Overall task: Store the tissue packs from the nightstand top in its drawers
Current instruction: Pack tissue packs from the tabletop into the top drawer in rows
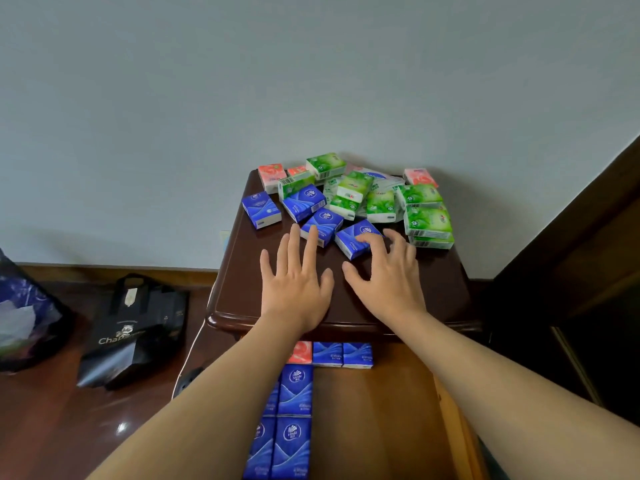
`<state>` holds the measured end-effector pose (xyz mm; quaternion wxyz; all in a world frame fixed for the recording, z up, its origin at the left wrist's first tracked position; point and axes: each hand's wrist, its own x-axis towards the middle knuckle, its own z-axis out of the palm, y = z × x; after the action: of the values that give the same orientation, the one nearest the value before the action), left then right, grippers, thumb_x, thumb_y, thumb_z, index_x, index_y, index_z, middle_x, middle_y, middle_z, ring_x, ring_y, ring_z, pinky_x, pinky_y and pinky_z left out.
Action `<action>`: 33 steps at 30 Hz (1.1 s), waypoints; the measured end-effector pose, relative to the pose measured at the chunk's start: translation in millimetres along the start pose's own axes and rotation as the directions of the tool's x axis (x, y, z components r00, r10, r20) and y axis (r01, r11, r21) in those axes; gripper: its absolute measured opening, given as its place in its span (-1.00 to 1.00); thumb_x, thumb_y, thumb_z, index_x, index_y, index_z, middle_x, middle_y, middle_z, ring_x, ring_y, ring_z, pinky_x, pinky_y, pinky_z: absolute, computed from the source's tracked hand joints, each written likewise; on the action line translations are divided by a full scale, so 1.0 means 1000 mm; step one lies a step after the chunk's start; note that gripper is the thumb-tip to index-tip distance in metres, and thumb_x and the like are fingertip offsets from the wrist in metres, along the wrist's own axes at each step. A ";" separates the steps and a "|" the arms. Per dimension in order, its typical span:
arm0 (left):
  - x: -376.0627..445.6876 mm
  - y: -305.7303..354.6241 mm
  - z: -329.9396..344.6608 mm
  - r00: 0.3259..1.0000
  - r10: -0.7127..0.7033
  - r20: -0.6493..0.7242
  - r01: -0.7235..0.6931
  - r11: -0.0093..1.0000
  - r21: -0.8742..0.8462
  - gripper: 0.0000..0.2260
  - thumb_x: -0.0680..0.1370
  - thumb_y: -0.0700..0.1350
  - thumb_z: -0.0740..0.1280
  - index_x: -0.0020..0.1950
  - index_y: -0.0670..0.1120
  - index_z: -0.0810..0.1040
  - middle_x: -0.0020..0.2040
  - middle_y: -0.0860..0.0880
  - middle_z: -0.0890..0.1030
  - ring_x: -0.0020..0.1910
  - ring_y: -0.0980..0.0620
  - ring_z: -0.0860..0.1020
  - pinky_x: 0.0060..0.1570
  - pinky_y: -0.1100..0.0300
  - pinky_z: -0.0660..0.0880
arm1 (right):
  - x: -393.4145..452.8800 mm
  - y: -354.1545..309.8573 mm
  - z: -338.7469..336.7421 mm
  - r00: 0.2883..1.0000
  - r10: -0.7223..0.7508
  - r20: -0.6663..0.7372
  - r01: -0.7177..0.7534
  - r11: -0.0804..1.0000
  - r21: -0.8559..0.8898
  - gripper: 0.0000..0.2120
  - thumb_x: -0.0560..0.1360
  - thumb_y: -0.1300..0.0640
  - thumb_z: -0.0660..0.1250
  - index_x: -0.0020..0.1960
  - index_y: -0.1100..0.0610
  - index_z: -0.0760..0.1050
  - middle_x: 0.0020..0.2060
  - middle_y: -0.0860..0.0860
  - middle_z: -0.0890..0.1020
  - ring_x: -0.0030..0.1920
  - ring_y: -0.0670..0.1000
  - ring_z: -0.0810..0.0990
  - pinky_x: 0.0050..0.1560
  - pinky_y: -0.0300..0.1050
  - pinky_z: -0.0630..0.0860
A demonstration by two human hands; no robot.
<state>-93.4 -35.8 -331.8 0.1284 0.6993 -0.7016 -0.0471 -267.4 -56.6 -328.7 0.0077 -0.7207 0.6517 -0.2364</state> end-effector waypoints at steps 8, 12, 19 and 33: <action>0.019 0.002 0.002 0.983 -0.047 -0.176 0.020 0.988 -0.154 -0.53 0.57 0.21 0.23 0.45 0.11 0.31 0.63 -0.06 0.19 0.61 -0.08 0.15 0.57 -0.23 0.09 | -0.003 0.003 0.005 0.994 0.034 -0.105 -0.020 0.991 0.132 -0.28 0.41 -0.30 0.47 0.35 0.11 0.36 0.22 0.01 0.50 0.23 0.09 0.41 0.27 -0.01 0.47; 0.012 0.002 0.001 0.941 -0.056 -0.334 -0.010 0.981 -0.192 -0.55 0.51 0.20 0.37 0.22 -0.06 0.41 0.44 -0.09 0.42 0.45 -0.12 0.37 0.42 -0.11 0.35 | -0.001 0.002 0.005 0.992 0.077 -0.101 -0.070 0.995 0.072 -0.18 0.41 -0.40 0.38 0.42 0.16 0.39 0.28 0.06 0.52 0.26 0.13 0.41 0.33 0.01 0.43; -0.011 -0.001 -0.006 0.967 0.003 -0.253 -0.053 0.980 -0.193 -0.51 0.62 0.03 0.31 0.54 -0.02 0.35 0.32 -0.05 0.51 0.28 -0.11 0.44 0.34 0.01 0.40 | -0.005 -0.001 -0.008 0.994 0.109 -0.005 -0.105 0.966 0.238 -0.36 0.35 -0.28 0.52 0.27 0.02 0.43 0.12 -0.10 0.52 0.22 0.03 0.40 0.23 -0.10 0.44; -0.170 -0.020 -0.026 0.949 -0.297 -0.106 0.107 0.620 -0.777 -0.42 0.45 -0.04 0.57 0.31 0.32 0.35 0.19 0.25 0.36 0.14 0.39 0.50 -0.08 0.61 0.43 | -0.155 -0.025 -0.061 0.919 0.176 0.352 -0.393 0.437 0.809 -0.62 0.49 0.07 0.58 0.15 -0.20 0.48 0.02 -0.13 0.67 -0.03 -0.02 0.76 -0.22 0.02 0.73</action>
<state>-69.2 136.1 -331.4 0.4828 0.6552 -0.5129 -0.2729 -271.0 111.6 -317.7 0.4793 -0.5172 0.5502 -0.4474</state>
